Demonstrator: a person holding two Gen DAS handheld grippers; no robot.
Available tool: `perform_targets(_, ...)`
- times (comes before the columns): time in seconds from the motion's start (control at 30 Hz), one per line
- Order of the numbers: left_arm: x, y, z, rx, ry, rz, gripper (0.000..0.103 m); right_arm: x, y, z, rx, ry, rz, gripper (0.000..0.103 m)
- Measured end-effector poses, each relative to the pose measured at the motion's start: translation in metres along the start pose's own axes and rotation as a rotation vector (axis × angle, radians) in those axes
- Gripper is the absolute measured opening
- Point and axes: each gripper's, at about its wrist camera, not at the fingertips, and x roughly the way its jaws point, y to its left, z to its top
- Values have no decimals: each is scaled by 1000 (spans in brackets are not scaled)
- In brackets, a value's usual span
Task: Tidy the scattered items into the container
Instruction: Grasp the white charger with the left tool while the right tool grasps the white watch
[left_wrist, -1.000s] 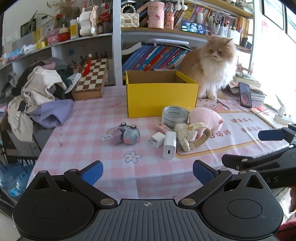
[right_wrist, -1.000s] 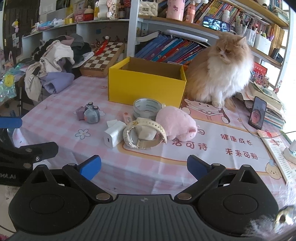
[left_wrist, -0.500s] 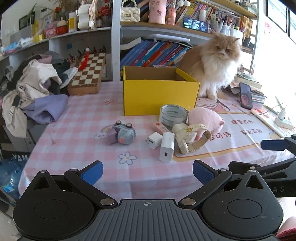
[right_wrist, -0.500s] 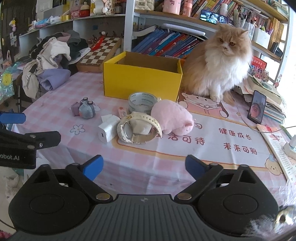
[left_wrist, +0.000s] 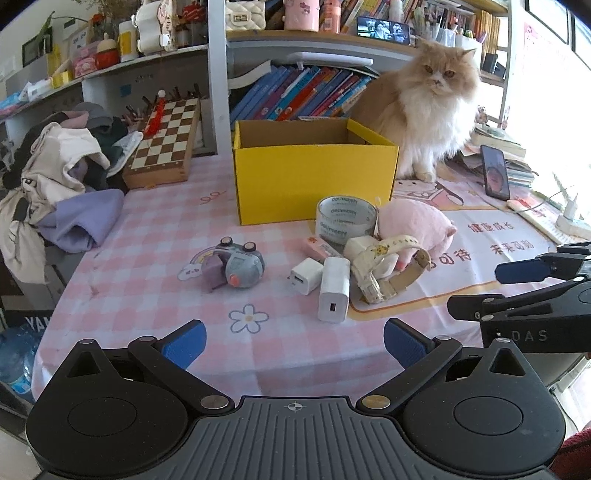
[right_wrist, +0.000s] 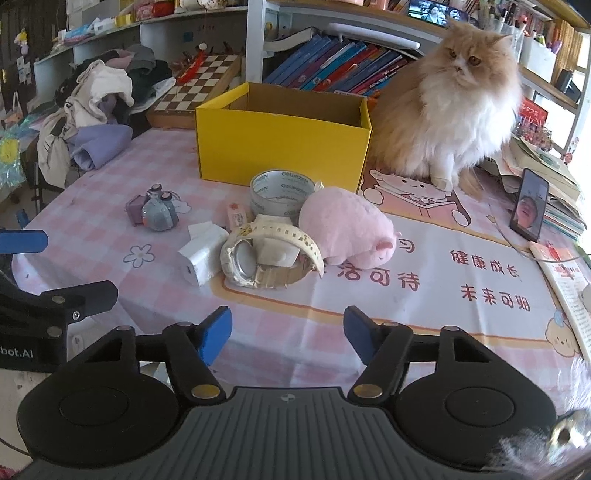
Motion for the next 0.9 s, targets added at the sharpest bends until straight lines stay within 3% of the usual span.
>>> perform_targets(0.3,25,-4,8,1,42,5,85,30,-9,16,-27,47,28,50)
perform_targets(0.5,44,-8,11,13,78,-6,70,51,-12,27,-51,77,48,50)
perform_targets(0.9,80,-20,19,49,139,-28,62,85,-30,38,-40,145,57,40)
